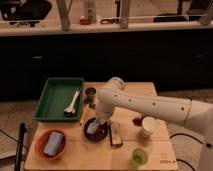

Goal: Wipe purple bowl with towel

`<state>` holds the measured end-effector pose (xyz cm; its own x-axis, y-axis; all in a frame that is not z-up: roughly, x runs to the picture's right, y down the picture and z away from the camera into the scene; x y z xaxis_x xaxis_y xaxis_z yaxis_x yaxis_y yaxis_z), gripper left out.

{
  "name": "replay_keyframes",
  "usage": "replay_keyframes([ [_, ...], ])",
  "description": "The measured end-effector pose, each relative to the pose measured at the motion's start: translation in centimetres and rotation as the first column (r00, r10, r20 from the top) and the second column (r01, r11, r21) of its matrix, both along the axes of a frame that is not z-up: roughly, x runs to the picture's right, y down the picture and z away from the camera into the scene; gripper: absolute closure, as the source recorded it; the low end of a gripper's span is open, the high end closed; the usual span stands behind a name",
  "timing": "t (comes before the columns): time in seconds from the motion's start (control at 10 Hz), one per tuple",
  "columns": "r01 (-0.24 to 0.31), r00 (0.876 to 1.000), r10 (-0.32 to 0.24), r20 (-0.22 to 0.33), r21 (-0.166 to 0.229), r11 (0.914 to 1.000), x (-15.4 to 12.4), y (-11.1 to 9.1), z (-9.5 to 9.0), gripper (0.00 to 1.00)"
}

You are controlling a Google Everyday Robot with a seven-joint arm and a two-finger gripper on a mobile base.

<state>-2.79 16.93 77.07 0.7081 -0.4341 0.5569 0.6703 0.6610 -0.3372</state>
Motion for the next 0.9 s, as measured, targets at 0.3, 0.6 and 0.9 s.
replay_keyframes([
  [0.3,0.037,0.999,-0.037,0.02,0.004,0.9993,-1.4,-0.5,0.5,1.0],
  [0.6,0.103,0.99,-0.103,0.098,0.008,0.9947,-4.5,0.1,-0.3,1.0],
  [0.9,0.155,0.974,-0.154,0.165,0.006,0.9879,-5.8,2.0,-1.9,1.0],
])
